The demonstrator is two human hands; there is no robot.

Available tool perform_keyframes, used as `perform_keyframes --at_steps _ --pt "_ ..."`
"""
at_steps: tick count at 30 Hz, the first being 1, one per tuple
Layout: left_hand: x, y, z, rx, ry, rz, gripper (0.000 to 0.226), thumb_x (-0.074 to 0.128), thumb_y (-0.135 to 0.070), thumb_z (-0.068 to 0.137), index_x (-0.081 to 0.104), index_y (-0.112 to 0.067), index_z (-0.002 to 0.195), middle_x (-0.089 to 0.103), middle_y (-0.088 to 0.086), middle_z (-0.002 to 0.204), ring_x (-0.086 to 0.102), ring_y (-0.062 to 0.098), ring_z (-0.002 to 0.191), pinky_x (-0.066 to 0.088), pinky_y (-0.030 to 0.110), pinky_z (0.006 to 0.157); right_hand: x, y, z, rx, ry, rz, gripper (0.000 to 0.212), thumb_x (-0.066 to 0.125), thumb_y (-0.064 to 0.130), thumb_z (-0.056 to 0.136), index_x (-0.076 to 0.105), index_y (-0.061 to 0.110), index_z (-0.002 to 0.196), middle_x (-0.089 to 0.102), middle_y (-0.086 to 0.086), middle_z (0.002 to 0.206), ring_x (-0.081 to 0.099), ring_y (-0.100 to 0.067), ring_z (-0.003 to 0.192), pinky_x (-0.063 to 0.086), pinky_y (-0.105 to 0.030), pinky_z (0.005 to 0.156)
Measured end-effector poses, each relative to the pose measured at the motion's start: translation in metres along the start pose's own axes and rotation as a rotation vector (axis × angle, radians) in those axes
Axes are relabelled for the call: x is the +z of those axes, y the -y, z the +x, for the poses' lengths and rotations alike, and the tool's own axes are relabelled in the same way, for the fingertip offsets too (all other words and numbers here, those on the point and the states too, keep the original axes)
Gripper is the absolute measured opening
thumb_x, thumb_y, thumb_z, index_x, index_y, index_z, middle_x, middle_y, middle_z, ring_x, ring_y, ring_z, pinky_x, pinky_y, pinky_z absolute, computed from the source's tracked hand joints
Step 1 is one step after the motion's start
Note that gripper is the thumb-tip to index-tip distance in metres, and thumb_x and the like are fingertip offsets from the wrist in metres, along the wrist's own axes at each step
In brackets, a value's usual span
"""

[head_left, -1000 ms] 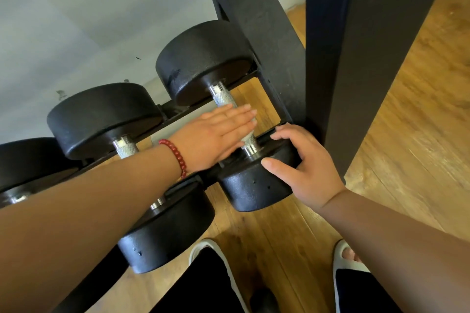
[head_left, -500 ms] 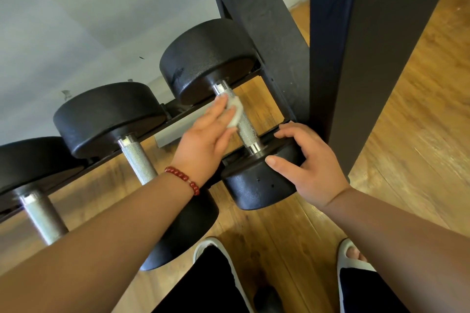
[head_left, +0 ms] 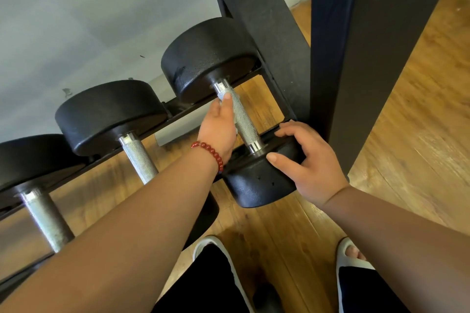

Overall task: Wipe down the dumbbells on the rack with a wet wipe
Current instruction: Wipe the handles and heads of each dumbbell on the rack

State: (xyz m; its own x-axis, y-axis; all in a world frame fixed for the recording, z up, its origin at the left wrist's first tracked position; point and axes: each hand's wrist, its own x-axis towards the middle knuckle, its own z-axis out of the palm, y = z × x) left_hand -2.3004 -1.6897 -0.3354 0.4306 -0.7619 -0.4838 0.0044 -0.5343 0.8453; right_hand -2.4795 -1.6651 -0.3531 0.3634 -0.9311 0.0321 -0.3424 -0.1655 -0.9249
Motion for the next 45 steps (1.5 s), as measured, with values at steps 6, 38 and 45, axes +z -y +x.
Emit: perform_keyframes --at_steps 6,38,45 --pt "-0.010 0.012 -0.008 -0.107 0.187 0.002 0.059 0.050 -0.062 0.089 0.062 -0.015 0.122 0.070 0.007 0.110 0.066 0.018 0.105 0.047 0.045 0.103 0.001 -0.002 0.000 -0.006 -0.013 0.002 0.048 0.057 0.059 0.075 0.061 0.024 0.108 0.050 0.026 0.115 0.043 0.018 0.110 0.030 0.001 0.089" --pt "-0.031 -0.031 0.022 1.396 0.729 1.528 0.044 0.033 -0.039 0.100 0.066 -0.014 0.116 0.069 0.003 0.109 0.062 0.024 0.109 0.025 0.044 0.116 0.000 -0.002 0.001 0.020 -0.004 0.067 0.049 0.060 0.057 0.073 0.064 0.017 0.102 0.055 0.020 0.111 0.049 0.009 0.108 0.034 -0.004 0.089" --pt "-0.031 -0.032 0.028 1.356 0.658 1.558 0.049 0.026 -0.043 0.098 0.068 -0.021 0.113 0.068 -0.002 0.111 0.059 0.021 0.115 0.002 0.041 0.117 0.001 -0.003 0.001 0.026 -0.008 0.083 0.049 0.061 0.055 0.073 0.064 0.017 0.103 0.055 0.021 0.112 0.049 0.009 0.108 0.036 -0.006 0.089"
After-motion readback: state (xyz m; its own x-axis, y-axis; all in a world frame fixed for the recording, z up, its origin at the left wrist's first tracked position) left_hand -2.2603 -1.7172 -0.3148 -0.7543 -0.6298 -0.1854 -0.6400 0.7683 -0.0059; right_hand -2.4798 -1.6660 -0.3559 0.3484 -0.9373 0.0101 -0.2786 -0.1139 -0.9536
